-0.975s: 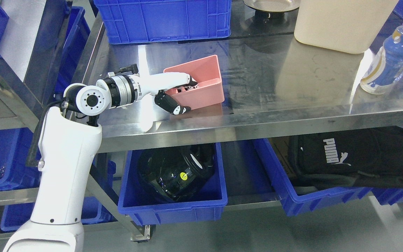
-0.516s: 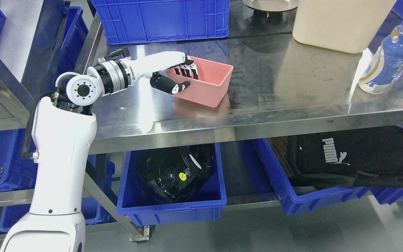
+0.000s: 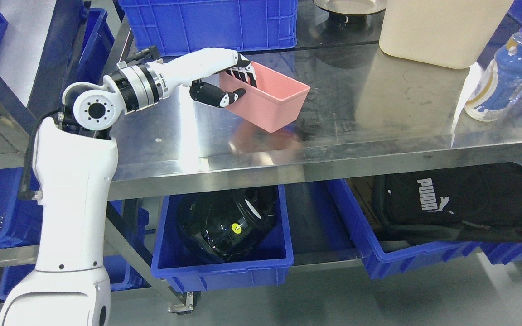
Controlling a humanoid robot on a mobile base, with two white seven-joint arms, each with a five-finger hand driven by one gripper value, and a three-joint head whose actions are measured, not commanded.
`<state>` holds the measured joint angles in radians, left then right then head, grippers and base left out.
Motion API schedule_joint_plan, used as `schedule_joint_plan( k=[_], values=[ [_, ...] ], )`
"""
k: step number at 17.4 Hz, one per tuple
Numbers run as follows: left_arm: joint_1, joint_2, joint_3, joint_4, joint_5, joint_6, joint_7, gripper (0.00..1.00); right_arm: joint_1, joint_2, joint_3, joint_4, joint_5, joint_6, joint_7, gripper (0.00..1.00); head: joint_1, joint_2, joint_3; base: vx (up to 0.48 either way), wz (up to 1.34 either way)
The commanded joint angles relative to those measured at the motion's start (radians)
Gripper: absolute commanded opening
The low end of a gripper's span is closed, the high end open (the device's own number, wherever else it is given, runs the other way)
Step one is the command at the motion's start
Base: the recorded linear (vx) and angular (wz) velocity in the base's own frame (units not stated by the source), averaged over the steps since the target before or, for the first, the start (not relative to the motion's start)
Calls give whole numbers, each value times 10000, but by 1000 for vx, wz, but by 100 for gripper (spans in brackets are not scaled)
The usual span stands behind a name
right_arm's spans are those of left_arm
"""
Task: Place storage box into left shelf container
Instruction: 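Grip the pink box rim with the left hand and lift it, then hold the pink box up in the left hand while turning toward the rack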
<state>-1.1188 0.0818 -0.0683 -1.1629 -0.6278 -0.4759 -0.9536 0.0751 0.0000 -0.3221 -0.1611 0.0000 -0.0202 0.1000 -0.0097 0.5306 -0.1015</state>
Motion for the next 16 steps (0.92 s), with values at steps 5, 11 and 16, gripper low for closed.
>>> schedule_joint_plan(
  k=[5, 11, 16],
  values=[
    [785, -66, 2443, -2034, 50, -2539, 116, 0, 0, -175, 0, 0, 77, 2, 3417, 100, 0, 0, 0, 0, 0],
    [2059, -644, 3733, -3709, 81, -3095, 301, 0, 0, -175, 0, 0, 77, 2, 3417, 100, 0, 0, 0, -36, 40],
    [2245, -644, 3966, -4308, 81, -3095, 515, 0, 0, -175, 0, 0, 77, 2, 3417, 100, 0, 2, 0, -160, 360]
  ],
)
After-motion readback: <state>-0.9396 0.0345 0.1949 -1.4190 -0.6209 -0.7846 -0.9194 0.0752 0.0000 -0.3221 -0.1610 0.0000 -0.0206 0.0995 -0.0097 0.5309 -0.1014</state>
